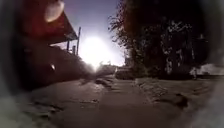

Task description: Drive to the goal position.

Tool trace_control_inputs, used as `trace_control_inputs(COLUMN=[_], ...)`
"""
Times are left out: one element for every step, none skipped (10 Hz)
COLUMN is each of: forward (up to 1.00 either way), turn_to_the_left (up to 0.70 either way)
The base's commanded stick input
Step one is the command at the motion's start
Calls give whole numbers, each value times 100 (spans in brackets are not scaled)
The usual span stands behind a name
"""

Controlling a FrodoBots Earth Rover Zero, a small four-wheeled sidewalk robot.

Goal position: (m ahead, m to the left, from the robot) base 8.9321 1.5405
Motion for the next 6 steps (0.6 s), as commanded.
trace_control_inputs(forward=[100, 100, 100, 100, 100, 100], turn_to_the_left=[0, 2, 10, 17, 17, 17])
